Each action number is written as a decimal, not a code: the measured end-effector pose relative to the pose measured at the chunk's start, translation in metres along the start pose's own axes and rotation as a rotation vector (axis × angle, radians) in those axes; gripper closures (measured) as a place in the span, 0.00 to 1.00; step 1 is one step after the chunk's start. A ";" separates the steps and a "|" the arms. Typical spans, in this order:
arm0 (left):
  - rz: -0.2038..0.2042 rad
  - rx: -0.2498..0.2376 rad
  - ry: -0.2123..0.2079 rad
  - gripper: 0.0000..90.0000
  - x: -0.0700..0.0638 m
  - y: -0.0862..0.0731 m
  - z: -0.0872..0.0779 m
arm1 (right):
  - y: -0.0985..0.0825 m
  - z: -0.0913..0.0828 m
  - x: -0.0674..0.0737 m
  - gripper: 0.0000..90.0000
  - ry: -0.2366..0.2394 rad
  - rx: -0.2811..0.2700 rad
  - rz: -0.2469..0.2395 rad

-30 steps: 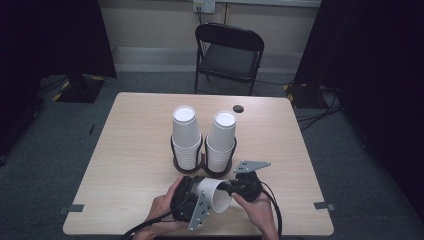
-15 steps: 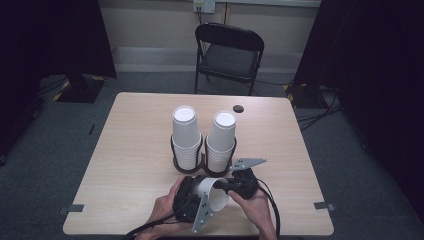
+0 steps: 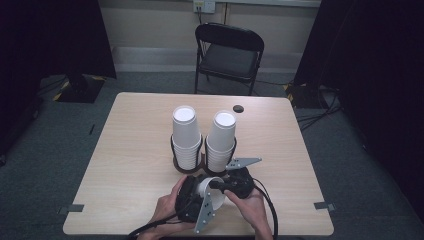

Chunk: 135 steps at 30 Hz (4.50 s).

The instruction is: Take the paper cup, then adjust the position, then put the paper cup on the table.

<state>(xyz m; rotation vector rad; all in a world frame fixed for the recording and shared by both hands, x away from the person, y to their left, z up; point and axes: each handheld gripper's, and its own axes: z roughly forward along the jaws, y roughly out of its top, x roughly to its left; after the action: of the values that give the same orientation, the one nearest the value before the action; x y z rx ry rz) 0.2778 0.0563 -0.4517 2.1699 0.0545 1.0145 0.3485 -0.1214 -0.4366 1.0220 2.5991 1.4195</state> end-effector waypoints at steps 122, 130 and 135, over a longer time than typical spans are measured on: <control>-0.917 -0.097 0.266 0.10 0.144 -0.158 -0.007 | -0.089 -0.036 -0.042 0.17 -0.544 -0.510 0.060; -0.930 -0.051 0.268 0.10 0.143 -0.168 0.006 | -0.090 -0.037 -0.043 0.17 -0.541 -0.516 0.065; -0.939 -0.030 0.253 0.10 0.143 -0.174 0.012 | -0.090 -0.037 -0.043 0.17 -0.540 -0.515 0.063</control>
<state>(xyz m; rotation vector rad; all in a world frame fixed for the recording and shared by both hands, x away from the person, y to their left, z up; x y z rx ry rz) 0.4283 0.2227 -0.4733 1.6448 1.0549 0.6918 0.3230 -0.2060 -0.4949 1.1937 1.7250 1.4519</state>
